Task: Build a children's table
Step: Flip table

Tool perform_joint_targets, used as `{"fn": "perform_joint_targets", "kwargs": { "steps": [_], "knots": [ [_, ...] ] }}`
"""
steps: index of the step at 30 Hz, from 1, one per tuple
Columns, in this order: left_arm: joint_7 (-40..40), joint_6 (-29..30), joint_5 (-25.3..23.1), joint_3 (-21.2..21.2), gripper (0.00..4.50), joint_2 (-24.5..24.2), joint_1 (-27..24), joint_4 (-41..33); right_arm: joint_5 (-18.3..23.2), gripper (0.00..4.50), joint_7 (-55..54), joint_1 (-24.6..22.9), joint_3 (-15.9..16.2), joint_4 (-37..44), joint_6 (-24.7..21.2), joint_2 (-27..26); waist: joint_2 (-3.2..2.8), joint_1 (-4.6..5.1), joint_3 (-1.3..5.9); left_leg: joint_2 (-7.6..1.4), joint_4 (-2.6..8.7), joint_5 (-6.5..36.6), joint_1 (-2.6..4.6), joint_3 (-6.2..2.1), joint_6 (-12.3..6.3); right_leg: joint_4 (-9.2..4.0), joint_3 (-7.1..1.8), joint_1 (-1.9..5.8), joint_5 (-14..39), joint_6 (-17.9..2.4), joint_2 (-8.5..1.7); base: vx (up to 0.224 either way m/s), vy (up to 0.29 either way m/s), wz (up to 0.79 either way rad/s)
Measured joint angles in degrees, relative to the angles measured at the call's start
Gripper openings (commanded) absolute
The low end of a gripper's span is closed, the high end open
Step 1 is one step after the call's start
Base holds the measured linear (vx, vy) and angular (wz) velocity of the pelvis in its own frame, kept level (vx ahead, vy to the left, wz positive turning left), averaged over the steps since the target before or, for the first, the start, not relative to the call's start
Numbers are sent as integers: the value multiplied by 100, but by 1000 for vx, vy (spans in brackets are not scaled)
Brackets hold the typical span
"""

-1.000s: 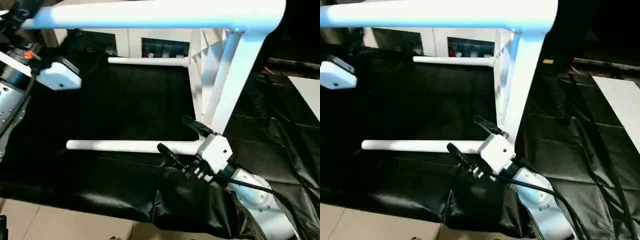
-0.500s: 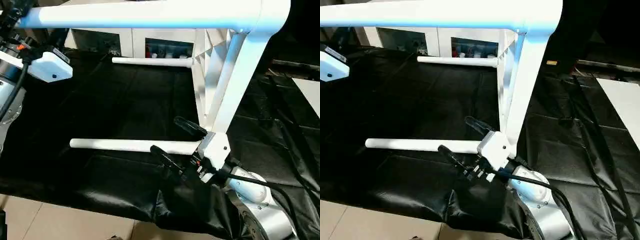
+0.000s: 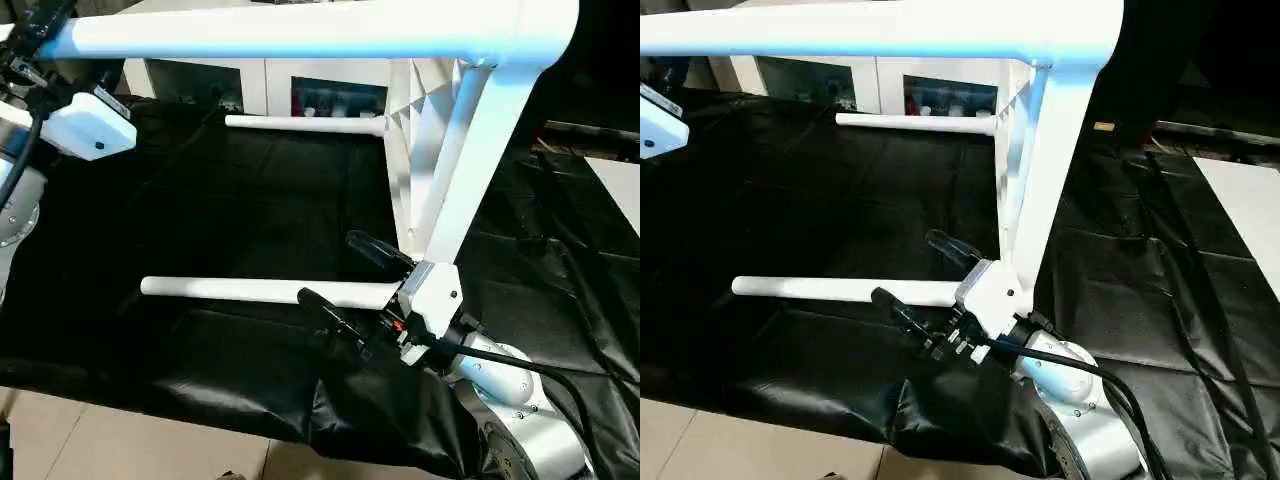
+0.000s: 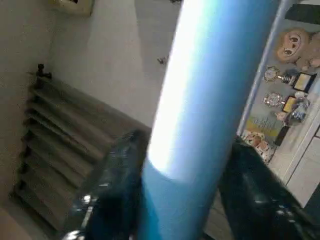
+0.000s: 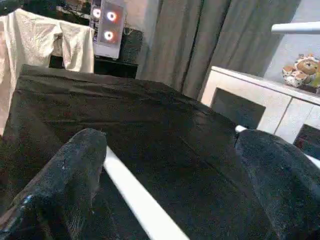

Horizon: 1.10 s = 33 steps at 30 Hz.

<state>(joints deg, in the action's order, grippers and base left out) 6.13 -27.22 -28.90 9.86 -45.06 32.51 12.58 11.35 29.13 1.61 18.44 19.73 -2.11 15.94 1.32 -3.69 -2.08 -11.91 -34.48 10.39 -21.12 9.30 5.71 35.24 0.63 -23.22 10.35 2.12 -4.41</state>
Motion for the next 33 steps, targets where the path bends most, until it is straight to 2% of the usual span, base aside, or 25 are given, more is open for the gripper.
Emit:
{"fn": "perform_joint_targets", "kwargs": {
  "steps": [4, 11, 17, 24, 29, 33],
  "knots": [
    [125, 119, 1, -57, 184, -75, 2, -25, -3, 450, -10, -6, 0, 0, 0, -3, -2, -4, -1, 0, 0, 0, 3, -4, 0, 6, 1, 0, -1, -1, 0, 0, 0, 0],
    [370, 450, 80, -73, 173, -36, 8, -139, -50, 450, -19, -6, -2, 0, 2, -7, -10, -15, -4, 0, 1, 0, 4, -14, 0, 13, 2, 1, -1, -2, 0, 0, 0, 0],
    [766, 1161, 373, -69, 173, 93, 115, -280, -50, 450, -18, -6, -8, 0, 2, 4, -32, -44, -17, 1, 1, 0, 3, -15, 0, 21, 1, -4, -2, -3, 0, 0, 0, 0],
    [879, 1624, 543, -61, 173, 247, 130, -466, -59, 450, -17, -6, -10, -1, 2, 12, -66, -124, -29, 1, 2, -1, -7, -12, 1, 21, -4, -16, -8, -14, -1, 0, 0, 0],
    [911, 2031, 689, 133, 174, 365, 154, -527, -87, 450, -17, -6, -13, -3, 2, 43, -81, -135, -35, 2, 2, -1, -18, 0, 1, 22, -6, -29, -10, -19, -1, 0, 0, 0],
    [935, 2590, 934, 379, 174, 536, 229, -566, -95, 450, -13, -5, -24, -14, 2, 55, -81, -166, -35, 2, 0, -2, -33, 18, 2, 21, -4, -37, -6, -27, -5, 0, 0, 0]
  ]
}}
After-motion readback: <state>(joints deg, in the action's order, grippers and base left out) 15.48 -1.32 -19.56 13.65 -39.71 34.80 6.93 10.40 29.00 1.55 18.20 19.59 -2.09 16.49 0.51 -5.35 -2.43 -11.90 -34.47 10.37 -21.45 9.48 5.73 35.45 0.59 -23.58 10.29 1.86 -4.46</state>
